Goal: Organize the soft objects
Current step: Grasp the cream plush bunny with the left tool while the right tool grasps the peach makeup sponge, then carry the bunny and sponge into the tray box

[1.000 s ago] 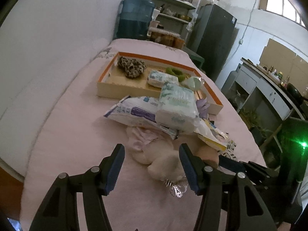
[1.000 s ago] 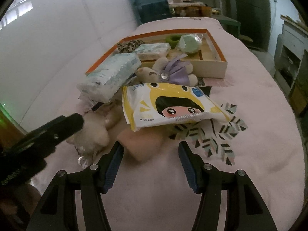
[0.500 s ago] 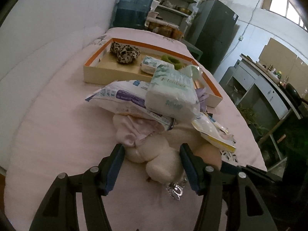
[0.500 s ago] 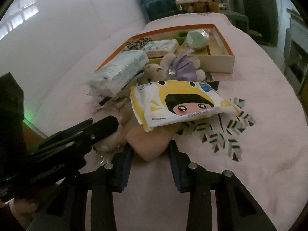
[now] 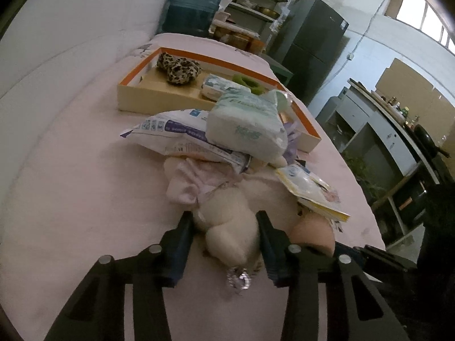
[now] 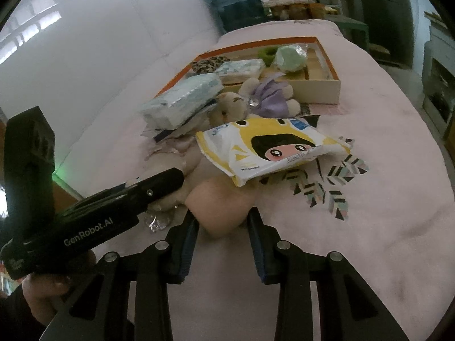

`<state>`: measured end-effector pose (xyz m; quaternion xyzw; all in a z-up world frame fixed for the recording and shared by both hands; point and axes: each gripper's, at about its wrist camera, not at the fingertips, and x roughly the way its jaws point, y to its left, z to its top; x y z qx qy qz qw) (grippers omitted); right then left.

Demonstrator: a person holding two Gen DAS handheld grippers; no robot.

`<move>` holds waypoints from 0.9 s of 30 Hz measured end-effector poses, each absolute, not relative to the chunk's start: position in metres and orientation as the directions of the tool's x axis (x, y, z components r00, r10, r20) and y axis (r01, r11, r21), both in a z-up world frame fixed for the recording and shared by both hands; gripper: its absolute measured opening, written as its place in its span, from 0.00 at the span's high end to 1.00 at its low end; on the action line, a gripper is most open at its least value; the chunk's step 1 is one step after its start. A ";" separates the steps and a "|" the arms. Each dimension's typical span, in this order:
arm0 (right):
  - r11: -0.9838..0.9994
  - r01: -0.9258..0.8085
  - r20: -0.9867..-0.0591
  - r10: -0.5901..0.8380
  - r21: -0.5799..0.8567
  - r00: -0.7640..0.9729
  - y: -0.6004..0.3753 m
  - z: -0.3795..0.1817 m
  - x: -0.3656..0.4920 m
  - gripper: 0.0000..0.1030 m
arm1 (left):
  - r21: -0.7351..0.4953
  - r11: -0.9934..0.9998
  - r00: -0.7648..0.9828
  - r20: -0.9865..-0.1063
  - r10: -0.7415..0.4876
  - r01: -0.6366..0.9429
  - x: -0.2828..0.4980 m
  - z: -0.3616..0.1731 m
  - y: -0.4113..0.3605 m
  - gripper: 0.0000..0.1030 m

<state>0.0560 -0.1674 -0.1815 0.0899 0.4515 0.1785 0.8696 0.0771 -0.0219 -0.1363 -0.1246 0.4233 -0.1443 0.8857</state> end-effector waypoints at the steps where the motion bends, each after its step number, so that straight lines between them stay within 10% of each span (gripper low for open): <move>1: 0.917 -0.235 -0.752 0.398 0.322 0.525 -0.166 -0.181 0.054 0.66 | -0.345 0.926 0.597 -0.714 -0.365 0.153 0.076 -0.135 -0.020 0.60; 27: 0.894 -0.346 -0.721 0.437 0.285 0.538 -0.127 -0.140 0.008 0.66 | -0.314 0.922 0.692 -0.615 -0.378 0.225 -0.005 -0.080 0.015 0.62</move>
